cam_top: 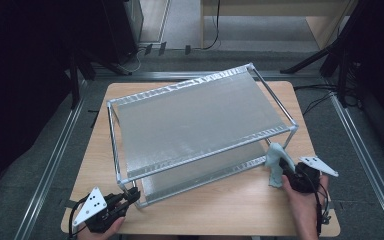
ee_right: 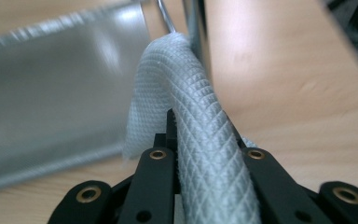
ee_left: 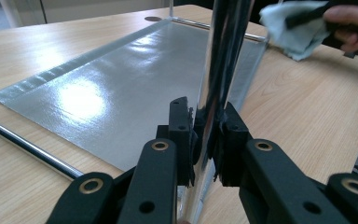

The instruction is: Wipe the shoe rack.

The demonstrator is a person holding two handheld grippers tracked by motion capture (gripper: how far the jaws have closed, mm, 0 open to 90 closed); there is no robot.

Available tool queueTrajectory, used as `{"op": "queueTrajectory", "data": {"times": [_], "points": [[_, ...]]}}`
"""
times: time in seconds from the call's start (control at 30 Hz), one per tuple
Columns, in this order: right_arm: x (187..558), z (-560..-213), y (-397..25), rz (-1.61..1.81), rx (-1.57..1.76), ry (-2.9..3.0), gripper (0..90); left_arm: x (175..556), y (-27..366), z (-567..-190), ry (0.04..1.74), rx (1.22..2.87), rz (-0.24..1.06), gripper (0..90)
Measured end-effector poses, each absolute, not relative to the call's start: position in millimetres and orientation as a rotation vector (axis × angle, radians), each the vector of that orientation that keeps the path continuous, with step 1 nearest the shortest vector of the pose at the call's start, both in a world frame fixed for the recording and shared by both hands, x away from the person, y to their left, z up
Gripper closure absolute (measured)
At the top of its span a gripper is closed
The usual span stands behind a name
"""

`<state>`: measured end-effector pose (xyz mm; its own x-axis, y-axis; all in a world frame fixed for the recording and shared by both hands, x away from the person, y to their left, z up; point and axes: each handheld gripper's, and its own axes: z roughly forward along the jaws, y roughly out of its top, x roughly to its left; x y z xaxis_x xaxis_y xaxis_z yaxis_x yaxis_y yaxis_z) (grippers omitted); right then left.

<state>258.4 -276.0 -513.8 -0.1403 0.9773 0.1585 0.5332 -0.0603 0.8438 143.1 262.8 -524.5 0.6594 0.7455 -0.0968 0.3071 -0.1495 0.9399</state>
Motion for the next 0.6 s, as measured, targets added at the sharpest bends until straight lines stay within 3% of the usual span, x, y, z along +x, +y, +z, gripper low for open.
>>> {"op": "queueTrajectory", "data": {"times": [0.33, 0.5, 0.6], "points": [[236, -424, -279, 1.270, 1.396, 1.463, 81.2, 147, 261, -524, 0.843, 1.741, 0.467, 79.5], [249, -380, -249, 1.401, 1.237, 1.442, 81.5, 149, 259, -525, 0.838, 1.735, 0.461, 79.6], [269, -370, -227, 1.396, 1.193, 1.507, 80.7, 149, 259, -525, 0.841, 1.737, 0.465, 79.5]]}}
